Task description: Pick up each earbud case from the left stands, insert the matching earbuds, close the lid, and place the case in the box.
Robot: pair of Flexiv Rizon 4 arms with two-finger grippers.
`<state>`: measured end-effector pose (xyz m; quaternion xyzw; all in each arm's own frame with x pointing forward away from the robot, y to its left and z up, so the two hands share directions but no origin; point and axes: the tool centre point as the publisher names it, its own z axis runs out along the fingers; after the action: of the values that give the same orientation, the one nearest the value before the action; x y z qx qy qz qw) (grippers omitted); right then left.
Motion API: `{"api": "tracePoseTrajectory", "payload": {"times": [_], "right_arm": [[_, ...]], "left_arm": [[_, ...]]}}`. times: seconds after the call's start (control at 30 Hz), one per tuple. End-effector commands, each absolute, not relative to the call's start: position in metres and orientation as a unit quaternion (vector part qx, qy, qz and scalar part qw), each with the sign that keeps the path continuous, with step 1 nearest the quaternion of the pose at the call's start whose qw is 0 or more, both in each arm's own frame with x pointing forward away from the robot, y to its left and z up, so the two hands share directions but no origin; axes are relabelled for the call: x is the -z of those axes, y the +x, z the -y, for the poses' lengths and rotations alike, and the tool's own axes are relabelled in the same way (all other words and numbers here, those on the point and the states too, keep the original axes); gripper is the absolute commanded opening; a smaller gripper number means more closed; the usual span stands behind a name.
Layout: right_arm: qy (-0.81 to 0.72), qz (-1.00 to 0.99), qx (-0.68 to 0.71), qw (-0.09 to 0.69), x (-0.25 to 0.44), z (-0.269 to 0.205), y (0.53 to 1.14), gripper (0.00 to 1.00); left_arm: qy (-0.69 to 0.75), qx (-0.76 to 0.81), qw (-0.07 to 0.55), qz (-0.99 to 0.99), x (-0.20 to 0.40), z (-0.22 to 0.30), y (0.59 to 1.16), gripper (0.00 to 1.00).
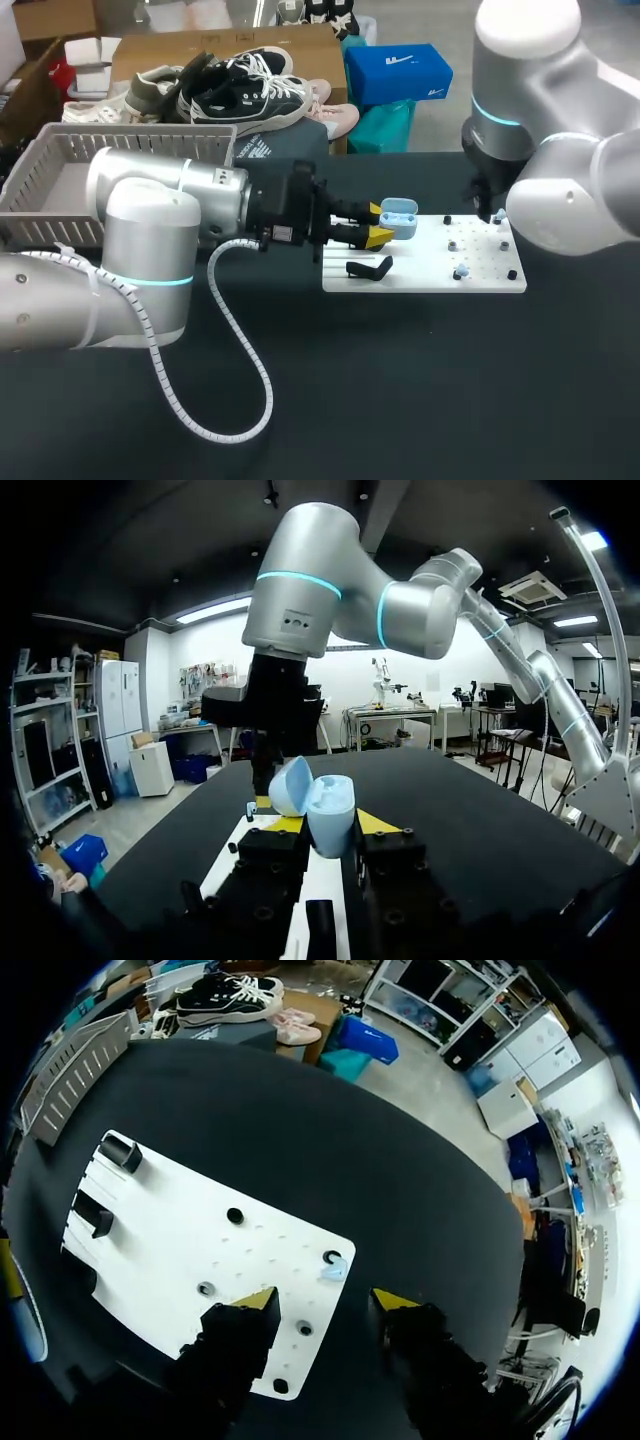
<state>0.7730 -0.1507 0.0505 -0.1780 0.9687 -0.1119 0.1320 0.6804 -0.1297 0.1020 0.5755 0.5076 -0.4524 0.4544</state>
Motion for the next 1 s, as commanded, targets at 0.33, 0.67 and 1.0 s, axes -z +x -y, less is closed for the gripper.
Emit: {"api": "tracePoseTrajectory", "payload": {"times": [0.33,0.67,1.0], "right_arm": [[-0.174,-0.972,0.106,0.119,-0.039,0.152,0.776,0.48],[-0.174,-0.972,0.109,0.113,-0.033,0.154,0.782,0.47],[-0.170,-0.974,0.108,0.107,-0.027,0.157,0.787,0.44]], "left_arm": [[0.575,0.452,0.456,-0.507,-0.101,0.130,0.680,0.00],[0.575,0.452,0.456,-0.507,-0.101,0.130,0.680,0.00],[0.575,0.452,0.456,-0.507,-0.101,0.130,0.680,0.00]]}}
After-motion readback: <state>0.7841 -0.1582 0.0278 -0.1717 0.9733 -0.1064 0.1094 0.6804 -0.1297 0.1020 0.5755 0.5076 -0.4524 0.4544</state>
